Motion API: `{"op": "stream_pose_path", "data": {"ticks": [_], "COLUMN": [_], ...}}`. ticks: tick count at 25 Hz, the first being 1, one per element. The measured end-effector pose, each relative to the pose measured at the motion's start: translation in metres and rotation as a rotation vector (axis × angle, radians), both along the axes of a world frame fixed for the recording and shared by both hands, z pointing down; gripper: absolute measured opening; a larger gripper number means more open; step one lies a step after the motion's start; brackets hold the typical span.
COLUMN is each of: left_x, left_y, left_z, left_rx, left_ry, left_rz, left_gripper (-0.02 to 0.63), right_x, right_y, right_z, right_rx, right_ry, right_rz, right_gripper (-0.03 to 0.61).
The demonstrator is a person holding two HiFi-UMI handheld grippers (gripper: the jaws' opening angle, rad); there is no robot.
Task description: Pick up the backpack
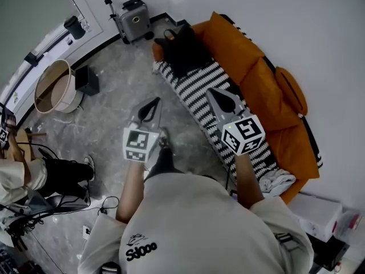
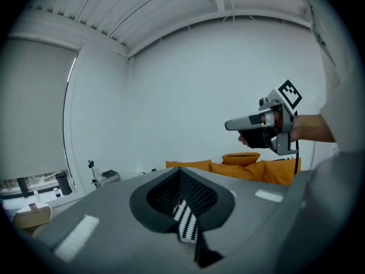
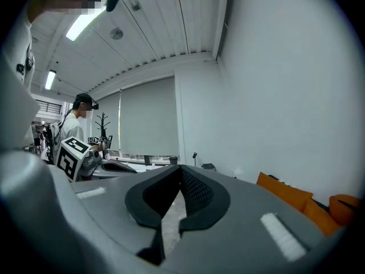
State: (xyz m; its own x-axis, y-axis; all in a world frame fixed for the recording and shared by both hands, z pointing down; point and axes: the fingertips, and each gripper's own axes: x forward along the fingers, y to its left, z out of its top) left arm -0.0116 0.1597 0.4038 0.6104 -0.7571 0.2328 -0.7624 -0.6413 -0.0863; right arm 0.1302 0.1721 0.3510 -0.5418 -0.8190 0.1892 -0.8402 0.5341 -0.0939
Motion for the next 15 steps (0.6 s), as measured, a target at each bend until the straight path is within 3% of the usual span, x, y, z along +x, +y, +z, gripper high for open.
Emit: {"op": "stream_pose_path", "data": {"ticks": [7, 15], "left_x": [-0.034, -0.051], "left_y": [-0.102, -0.180], "left_z": [-0.002, -0.005], "left_rx": [0.003, 0.010], "left_ry": [0.029, 0.031], "left_rz": [-0.012, 0.031], "left_gripper": [0.011, 0.011], "right_x": [-0.034, -0.053], "right_y": [-0.085, -0.166], "right_z": [-0.009, -0.013], "right_rx": [0.054, 0.054], "right_ry": [0.041, 0.048], "right_rz": [-0.030, 0.047], "right_gripper": [0.003, 0.003]}}
